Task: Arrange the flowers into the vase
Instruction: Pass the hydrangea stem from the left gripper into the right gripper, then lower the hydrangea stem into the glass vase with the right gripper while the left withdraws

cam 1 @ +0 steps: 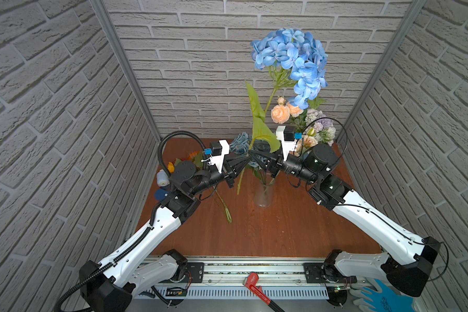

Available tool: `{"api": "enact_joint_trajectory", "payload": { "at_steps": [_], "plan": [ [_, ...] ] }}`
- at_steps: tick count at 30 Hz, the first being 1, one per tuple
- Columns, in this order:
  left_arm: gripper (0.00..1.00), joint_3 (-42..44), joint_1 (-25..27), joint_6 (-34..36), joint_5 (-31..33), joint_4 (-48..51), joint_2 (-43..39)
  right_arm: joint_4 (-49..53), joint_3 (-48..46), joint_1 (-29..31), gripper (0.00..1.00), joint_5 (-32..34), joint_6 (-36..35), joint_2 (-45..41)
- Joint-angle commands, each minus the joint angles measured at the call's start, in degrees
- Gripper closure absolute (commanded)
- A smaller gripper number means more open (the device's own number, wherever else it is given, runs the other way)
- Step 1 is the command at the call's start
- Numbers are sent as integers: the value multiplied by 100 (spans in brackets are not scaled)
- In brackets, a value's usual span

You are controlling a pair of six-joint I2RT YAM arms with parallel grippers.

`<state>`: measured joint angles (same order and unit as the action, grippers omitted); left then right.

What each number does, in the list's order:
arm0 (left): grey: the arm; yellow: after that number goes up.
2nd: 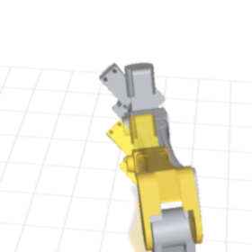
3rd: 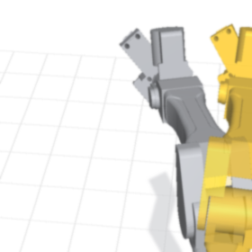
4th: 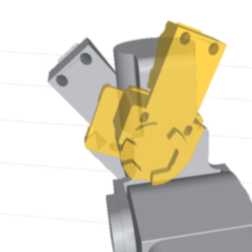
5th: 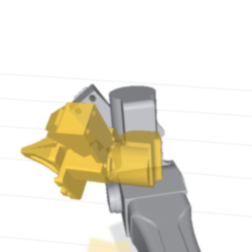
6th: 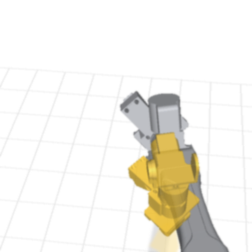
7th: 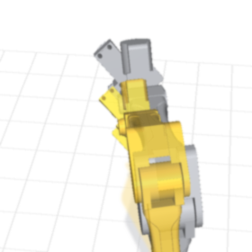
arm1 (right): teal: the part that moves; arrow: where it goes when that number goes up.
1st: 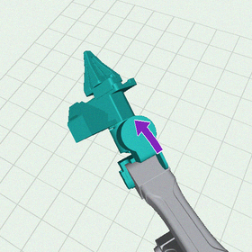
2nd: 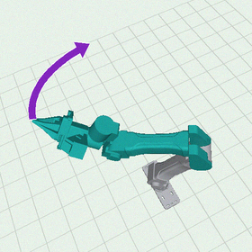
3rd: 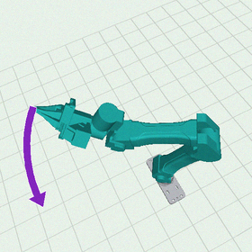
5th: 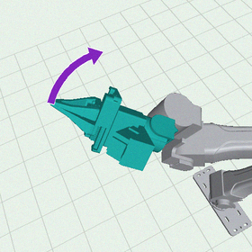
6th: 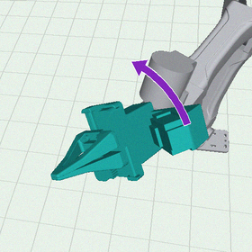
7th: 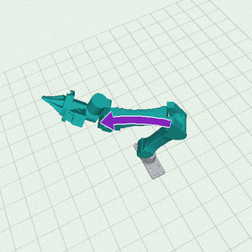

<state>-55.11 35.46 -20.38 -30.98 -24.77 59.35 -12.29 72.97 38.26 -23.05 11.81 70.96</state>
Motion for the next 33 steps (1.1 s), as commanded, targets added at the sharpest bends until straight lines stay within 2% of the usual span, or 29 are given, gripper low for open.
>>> {"api": "enact_joint_trajectory", "payload": {
  "at_steps": [1, 6, 9, 12, 14, 15, 17, 18, 19, 26, 32, 33],
  "plan": [
    [100, -132, 48, -66, -179, -553, 23, -462, 112, 32, 61, 90, 57, 81],
    [100, -123, 62, -89, -205, -572, 63, -586, 121, 33, 67, 2, 161, 186],
    [100, -131, 62, -114, -215, -581, 107, -608, 121, 33, 78, -47, 198, 208],
    [100, -132, 58, -115, -200, -579, 136, -607, 91, 33, 94, -51, 183, 176],
    [100, -131, 62, -115, -166, -565, 151, -605, 38, 32, 94, -36, 144, 114],
    [84, -115, 60, -121, -118, -564, 152, -595, 2, 32, 94, -1, 114, 81],
    [27, -61, 57, -139, 36, -581, 154, -536, -62, 23, 94, 114, 14, 12],
    [5, -26, 58, -149, 147, -568, 147, -435, -73, 24, 94, 192, -70, -23],
    [2, 1, 57, -137, 260, -533, 119, -304, -72, 24, 94, 259, -153, -67],
    [2, 513, -135, -194, 1433, -298, -267, 678, -323, 23, 94, 1039, -795, -628],
    [2, 1154, -661, -853, 2515, -77, -407, 1290, -652, 15, 94, 1869, -1016, -1195],
    [2, 1238, -720, -1017, 2893, 60, -394, 1308, -706, 15, 94, 1992, -1088, -1268]
  ]
}}
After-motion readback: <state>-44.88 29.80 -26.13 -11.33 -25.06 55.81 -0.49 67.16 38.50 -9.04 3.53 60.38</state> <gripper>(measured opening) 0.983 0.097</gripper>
